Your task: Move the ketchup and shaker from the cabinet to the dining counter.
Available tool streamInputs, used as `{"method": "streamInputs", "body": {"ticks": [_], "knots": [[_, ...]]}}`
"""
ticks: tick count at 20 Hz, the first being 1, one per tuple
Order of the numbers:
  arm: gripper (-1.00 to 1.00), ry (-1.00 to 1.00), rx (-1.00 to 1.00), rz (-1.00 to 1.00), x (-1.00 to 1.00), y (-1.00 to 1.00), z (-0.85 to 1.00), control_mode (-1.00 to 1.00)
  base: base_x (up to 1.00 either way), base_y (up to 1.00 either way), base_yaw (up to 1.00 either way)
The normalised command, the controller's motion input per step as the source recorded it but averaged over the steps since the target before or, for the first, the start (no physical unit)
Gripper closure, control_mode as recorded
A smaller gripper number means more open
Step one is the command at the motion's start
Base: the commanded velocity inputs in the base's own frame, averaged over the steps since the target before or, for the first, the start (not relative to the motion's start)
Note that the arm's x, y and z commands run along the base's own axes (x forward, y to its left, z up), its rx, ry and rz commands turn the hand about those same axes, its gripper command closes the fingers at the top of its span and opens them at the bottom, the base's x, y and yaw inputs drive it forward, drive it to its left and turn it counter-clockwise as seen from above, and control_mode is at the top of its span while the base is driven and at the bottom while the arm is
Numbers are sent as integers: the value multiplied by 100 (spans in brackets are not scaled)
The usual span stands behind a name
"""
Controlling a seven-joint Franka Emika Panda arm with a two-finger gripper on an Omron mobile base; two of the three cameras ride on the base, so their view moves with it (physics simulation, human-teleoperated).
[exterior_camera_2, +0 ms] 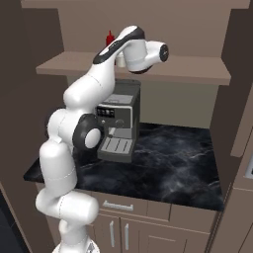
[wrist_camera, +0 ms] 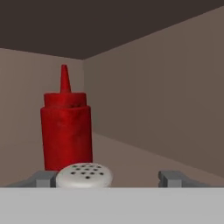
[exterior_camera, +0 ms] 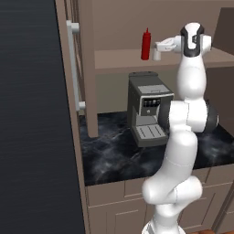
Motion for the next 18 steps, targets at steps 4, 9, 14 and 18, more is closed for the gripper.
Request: {"method": "streamInputs", "body": {"ticks": [4,9,14,18], "knots": [[100,0,0,0,1,0,0,-100,0,0,0],[100,-2,0,-3,-25,-16,0,-100,0,0,0],[100,-8,0,-6,-82,-31,0,-100,0,0,0],[100,-11,0,-4,-100,-16,6,-100,0,0,0]]}}
